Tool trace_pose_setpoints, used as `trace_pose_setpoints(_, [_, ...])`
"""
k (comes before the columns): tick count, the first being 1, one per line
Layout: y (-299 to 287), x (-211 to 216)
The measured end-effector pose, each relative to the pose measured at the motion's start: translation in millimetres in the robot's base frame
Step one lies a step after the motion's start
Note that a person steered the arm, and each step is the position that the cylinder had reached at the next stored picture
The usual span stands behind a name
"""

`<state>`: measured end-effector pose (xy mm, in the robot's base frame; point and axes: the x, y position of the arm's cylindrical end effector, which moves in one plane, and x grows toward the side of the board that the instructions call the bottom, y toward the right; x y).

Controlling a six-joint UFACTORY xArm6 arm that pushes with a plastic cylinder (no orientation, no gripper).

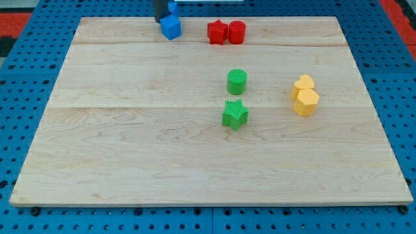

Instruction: Move the blue cube closer to the red star

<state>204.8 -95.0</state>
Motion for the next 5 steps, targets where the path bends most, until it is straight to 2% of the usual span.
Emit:
trace_pose_setpoints(2, [-7.3, 3.6])
trace_pose_setpoints(3, [-28.7, 7.9])
trace_pose_setpoints(4, [-33.9, 18.7])
trace_pose_setpoints(5, [-15.6, 41.9])
